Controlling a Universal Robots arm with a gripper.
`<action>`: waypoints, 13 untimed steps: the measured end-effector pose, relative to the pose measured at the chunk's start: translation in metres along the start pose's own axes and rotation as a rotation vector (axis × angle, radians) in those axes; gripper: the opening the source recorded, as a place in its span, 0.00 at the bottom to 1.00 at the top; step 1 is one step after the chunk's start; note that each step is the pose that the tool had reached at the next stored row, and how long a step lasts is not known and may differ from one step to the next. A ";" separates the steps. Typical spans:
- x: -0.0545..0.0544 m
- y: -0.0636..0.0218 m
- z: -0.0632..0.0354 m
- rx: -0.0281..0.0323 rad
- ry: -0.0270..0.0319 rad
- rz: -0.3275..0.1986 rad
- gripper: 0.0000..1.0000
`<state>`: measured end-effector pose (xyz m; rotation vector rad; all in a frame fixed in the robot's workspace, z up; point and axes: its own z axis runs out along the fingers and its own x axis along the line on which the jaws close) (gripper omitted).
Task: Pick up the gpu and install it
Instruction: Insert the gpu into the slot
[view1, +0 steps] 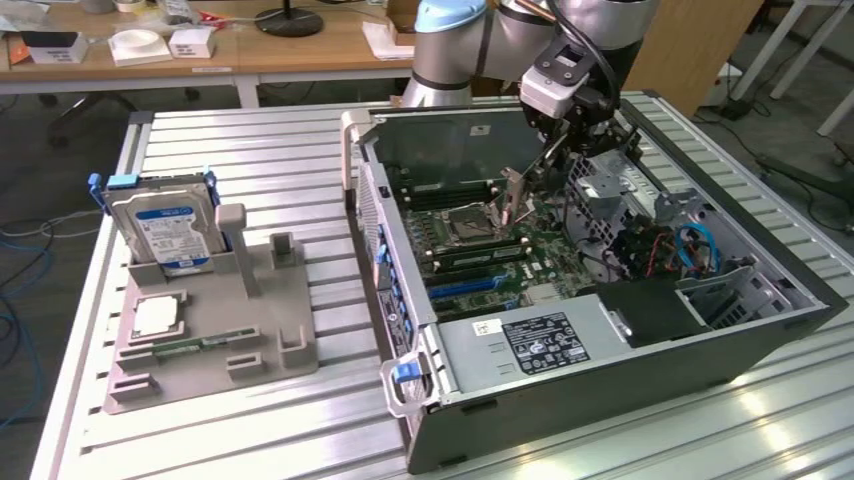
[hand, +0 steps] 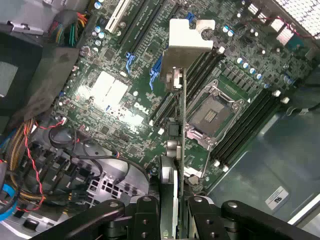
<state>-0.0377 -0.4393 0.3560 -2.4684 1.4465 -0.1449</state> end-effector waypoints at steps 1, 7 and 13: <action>0.000 0.0002 0.0000 -0.0033 -0.0183 -0.061 0.27; 0.000 0.0002 0.0000 -0.0033 -0.0184 -0.061 0.27; 0.000 0.0002 0.0000 -0.0035 -0.0181 -0.061 0.27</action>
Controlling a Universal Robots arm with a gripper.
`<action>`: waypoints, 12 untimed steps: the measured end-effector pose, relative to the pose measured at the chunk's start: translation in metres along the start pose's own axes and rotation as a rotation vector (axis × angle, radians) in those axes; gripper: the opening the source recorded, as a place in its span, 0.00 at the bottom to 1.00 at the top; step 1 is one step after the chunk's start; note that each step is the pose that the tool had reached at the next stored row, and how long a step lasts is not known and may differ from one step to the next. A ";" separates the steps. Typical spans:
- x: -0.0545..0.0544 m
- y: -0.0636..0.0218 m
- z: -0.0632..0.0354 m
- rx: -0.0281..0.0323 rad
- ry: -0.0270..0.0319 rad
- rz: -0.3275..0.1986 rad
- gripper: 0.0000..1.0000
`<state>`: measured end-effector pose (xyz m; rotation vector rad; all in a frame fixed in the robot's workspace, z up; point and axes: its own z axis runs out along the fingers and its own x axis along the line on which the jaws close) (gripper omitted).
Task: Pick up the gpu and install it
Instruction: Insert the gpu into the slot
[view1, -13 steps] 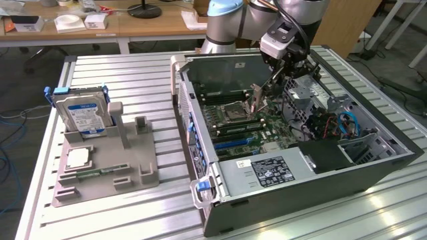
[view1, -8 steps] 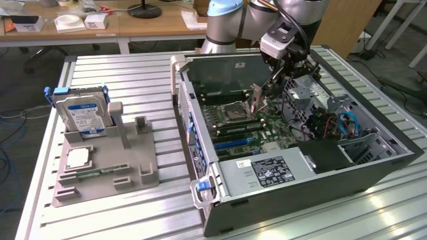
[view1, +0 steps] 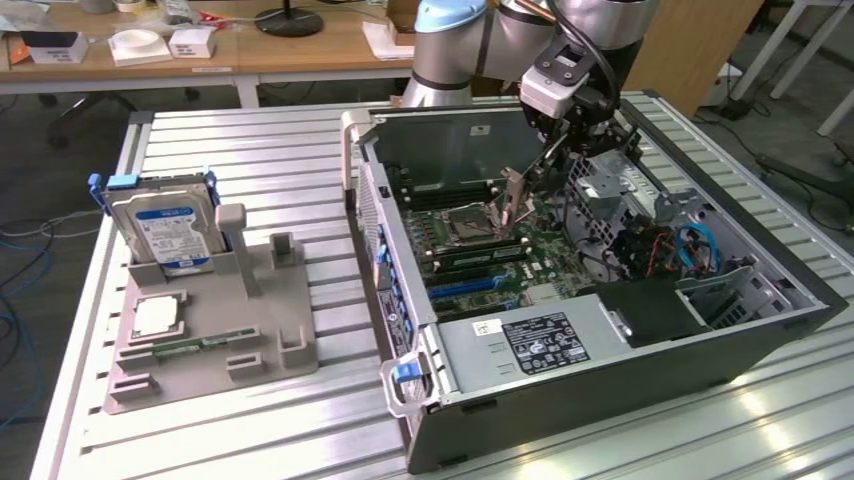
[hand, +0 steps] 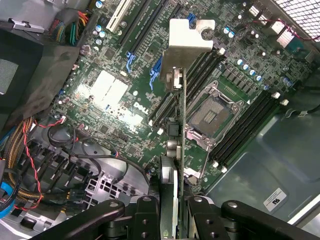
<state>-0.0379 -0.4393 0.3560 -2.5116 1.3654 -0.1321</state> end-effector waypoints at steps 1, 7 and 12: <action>0.000 -0.0001 0.0001 0.0001 0.0000 0.000 0.27; 0.000 -0.0003 0.0001 -0.0034 -0.0020 0.001 0.27; 0.000 -0.0005 0.0002 -0.0418 -0.0185 0.009 0.27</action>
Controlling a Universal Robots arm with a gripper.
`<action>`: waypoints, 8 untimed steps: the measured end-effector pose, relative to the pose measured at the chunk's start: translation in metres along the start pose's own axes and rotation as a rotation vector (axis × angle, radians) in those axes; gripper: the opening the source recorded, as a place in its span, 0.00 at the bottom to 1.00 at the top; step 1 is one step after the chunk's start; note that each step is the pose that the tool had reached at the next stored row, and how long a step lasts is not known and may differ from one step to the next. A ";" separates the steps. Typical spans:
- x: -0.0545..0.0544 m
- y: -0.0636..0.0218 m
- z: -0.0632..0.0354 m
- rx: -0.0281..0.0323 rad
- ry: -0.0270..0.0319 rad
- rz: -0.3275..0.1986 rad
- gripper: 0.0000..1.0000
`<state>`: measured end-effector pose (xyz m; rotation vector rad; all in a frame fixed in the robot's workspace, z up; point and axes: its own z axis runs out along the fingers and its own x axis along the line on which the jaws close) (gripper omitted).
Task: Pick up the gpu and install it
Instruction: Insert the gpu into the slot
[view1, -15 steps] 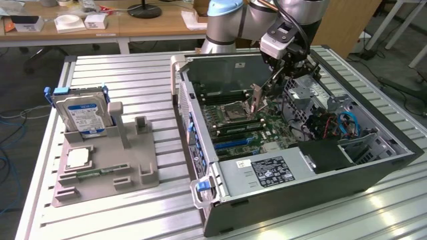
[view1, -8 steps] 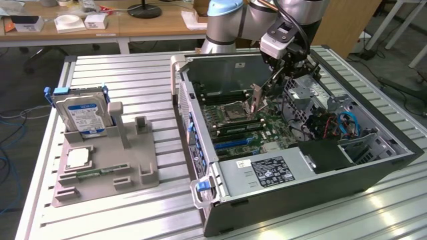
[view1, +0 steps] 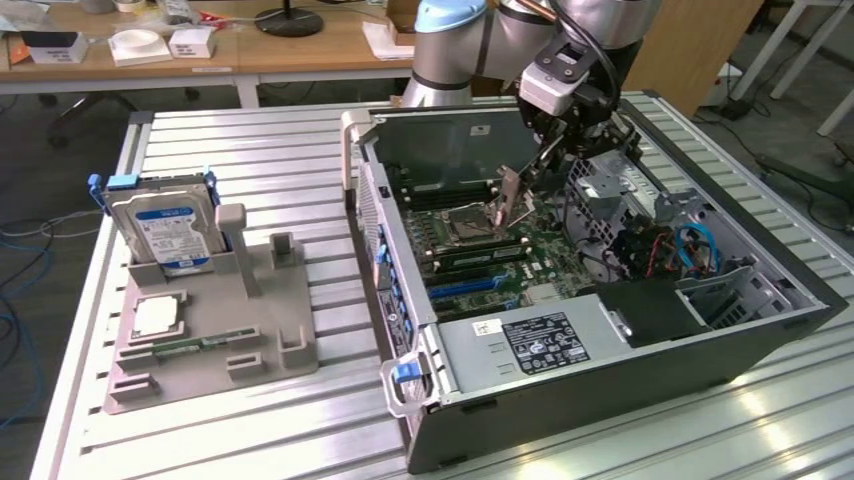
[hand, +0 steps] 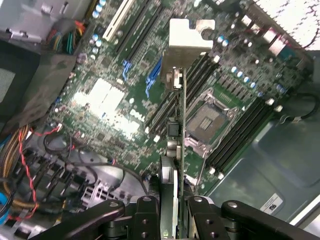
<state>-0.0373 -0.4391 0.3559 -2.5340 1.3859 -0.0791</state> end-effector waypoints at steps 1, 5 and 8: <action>0.000 0.0000 0.0001 -0.0075 -0.0024 0.002 0.27; 0.000 0.0003 0.0003 -0.0174 -0.0020 0.017 0.27; 0.000 0.0003 0.0006 -0.0292 0.0072 0.028 0.27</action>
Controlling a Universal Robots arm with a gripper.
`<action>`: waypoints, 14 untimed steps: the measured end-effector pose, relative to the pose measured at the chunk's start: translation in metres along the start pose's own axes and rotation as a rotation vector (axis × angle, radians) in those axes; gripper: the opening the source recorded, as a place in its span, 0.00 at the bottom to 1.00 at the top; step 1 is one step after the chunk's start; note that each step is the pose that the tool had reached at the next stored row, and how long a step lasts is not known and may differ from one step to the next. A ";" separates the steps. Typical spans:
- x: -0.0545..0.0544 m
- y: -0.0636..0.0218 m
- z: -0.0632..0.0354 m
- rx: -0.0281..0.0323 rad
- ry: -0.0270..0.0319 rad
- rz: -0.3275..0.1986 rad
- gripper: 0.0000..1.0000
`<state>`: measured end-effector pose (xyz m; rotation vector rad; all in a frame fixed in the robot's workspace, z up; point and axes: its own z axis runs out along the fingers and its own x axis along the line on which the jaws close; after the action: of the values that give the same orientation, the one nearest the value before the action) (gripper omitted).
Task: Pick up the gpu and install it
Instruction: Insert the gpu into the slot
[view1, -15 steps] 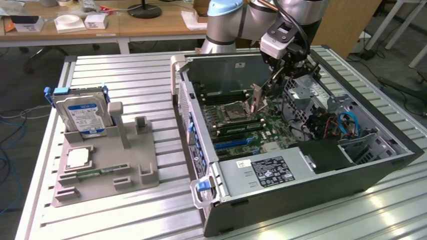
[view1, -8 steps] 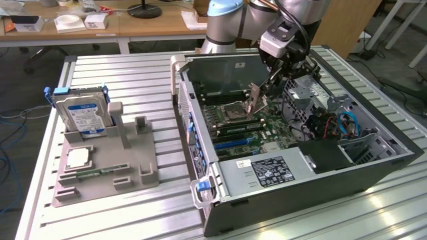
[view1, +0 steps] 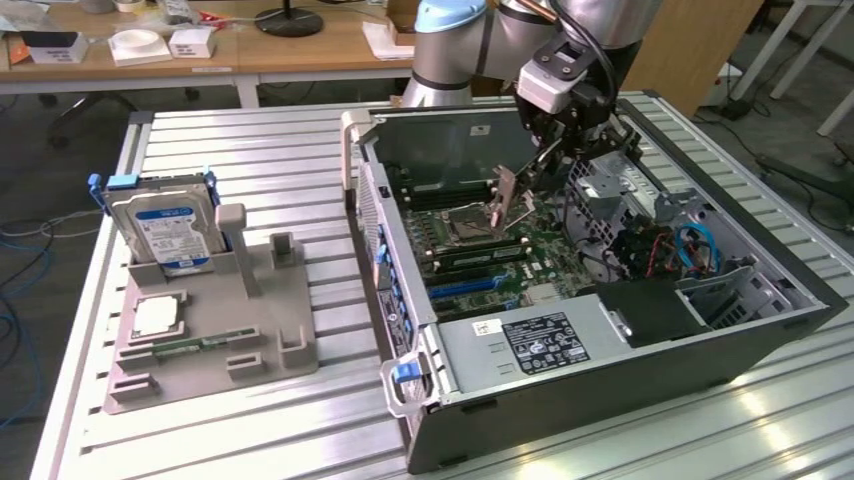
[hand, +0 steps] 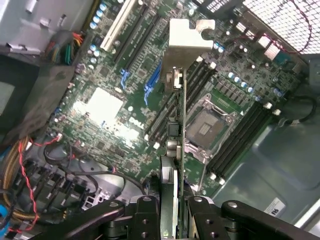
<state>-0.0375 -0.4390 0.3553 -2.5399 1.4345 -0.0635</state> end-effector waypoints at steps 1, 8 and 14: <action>0.000 0.0000 0.0001 -0.0071 0.0097 0.000 0.27; 0.000 0.0001 0.0000 -0.0751 0.1090 -0.015 0.27; -0.001 -0.0002 0.0001 -0.1099 0.1299 -0.026 0.27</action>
<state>-0.0376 -0.4384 0.3553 -2.6879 1.4909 -0.1610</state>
